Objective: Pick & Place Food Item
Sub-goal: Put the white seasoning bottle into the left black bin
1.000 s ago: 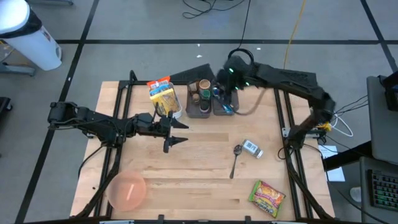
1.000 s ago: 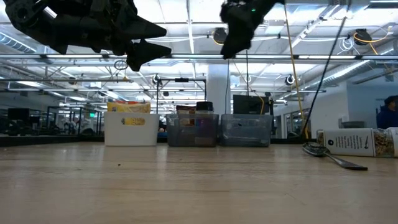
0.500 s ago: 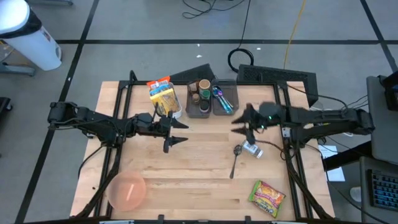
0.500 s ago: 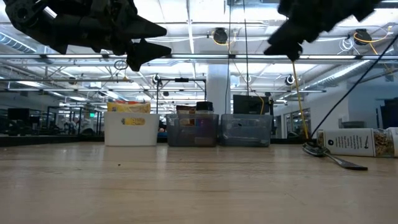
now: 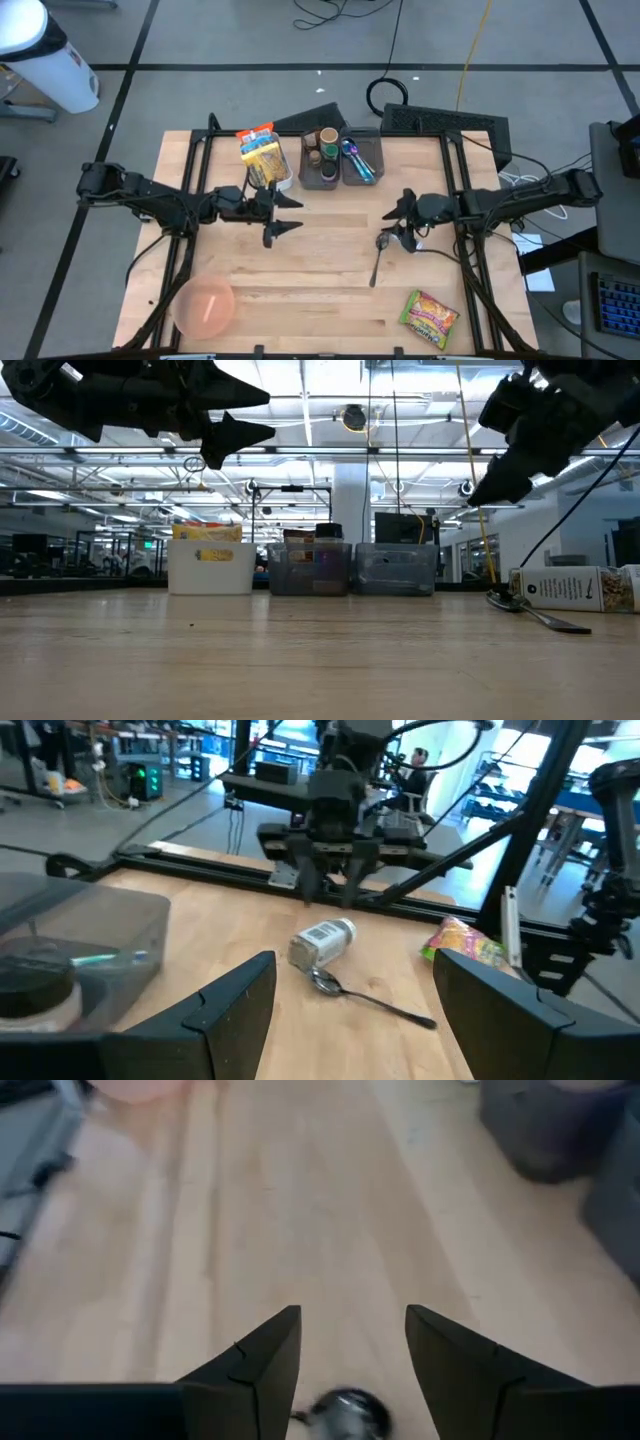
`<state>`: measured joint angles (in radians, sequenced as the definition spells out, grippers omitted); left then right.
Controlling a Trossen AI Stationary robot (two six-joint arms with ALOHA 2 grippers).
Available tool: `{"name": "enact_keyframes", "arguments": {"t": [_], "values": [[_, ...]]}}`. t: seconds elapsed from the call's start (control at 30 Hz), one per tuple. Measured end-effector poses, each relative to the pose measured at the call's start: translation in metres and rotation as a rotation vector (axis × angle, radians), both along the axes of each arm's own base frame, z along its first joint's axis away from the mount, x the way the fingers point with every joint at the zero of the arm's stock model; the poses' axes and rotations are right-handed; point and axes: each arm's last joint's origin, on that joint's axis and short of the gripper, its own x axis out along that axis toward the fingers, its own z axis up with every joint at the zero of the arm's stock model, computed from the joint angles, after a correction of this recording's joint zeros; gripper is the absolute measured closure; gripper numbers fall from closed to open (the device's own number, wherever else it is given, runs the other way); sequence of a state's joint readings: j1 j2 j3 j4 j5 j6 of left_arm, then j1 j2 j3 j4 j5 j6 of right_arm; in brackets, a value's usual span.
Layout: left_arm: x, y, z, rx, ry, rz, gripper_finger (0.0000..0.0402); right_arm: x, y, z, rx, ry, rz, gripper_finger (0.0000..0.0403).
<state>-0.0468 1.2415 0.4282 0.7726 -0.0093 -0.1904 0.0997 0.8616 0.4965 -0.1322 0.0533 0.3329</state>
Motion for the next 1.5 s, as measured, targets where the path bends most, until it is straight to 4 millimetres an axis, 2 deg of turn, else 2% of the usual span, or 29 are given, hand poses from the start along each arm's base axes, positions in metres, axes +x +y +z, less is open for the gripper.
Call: {"name": "enact_keyframes", "arguments": {"t": [0.13,0.4,0.6,0.93,1.07,1.23,1.4,1.5], "values": [[0.000,-0.007,0.000,-0.026,0.000,-0.016,0.0128,-0.007,-0.003,-0.004,-0.055,0.127,-0.069,0.0230],[0.007,-0.016,-0.009,-0.020,0.002,0.024,0.0128,-0.018,0.005,-0.005,0.020,0.286,-0.130,0.0237],[0.034,-0.014,-0.020,0.000,0.060,0.029,0.0128,-0.029,0.016,-0.012,0.100,0.401,-0.178,0.0243],[0.102,-0.015,-0.030,0.074,0.081,-0.152,0.0128,-0.039,0.032,-0.014,0.144,0.442,-0.216,0.0243],[0.122,-0.017,-0.028,0.112,0.066,-0.199,0.0128,-0.040,0.032,-0.015,0.134,0.458,-0.204,0.0243],[0.129,-0.017,-0.022,0.164,0.080,-0.207,0.0128,-0.042,0.032,-0.016,0.154,0.504,-0.148,0.0243],[0.132,-0.017,-0.017,0.174,0.067,-0.205,0.0128,-0.044,0.027,-0.018,0.142,0.541,-0.165,0.0242],[0.132,-0.016,-0.017,0.174,0.068,-0.203,0.0128,-0.043,0.024,-0.018,0.195,0.566,-0.175,0.0231]]}}
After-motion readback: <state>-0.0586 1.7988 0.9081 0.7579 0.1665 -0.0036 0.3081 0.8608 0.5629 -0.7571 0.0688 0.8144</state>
